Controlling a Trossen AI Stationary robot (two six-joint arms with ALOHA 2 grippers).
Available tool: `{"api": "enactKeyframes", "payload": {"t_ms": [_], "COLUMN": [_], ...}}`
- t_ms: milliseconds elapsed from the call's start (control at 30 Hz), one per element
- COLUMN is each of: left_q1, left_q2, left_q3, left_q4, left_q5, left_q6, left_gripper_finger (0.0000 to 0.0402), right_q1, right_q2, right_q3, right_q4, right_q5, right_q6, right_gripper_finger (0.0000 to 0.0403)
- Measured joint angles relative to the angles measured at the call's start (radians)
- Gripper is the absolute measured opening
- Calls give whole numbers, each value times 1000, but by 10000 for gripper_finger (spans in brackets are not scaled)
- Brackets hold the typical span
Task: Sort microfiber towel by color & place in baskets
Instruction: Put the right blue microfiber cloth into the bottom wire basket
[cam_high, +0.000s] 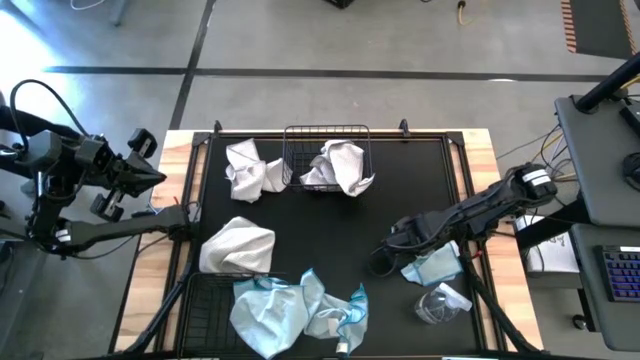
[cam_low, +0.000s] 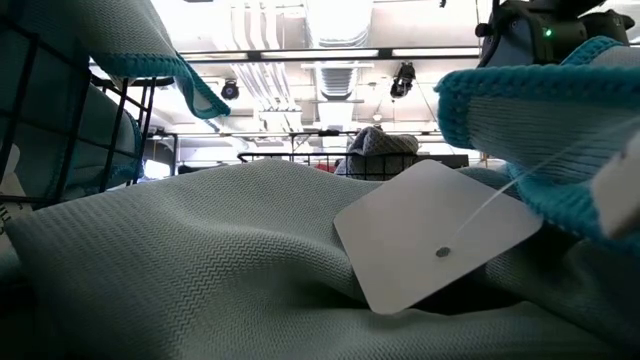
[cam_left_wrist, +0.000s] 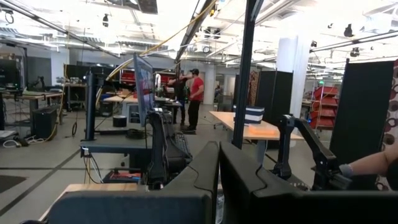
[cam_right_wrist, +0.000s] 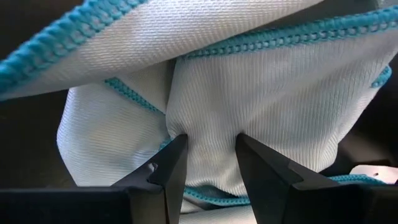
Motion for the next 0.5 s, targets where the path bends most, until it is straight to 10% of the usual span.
{"api": "enactKeyframes", "payload": {"t_ms": [500], "left_q1": [0], "left_q2": [0], "left_q3": [0], "left_q4": [0], "left_q5": [0], "left_q6": [2], "left_gripper_finger": [0], "right_q1": [0], "right_q2": [9], "right_q3": [-1], "right_q4": [22], "right_q5": [2], "right_q6": [-16], "right_gripper_finger": [104]}}
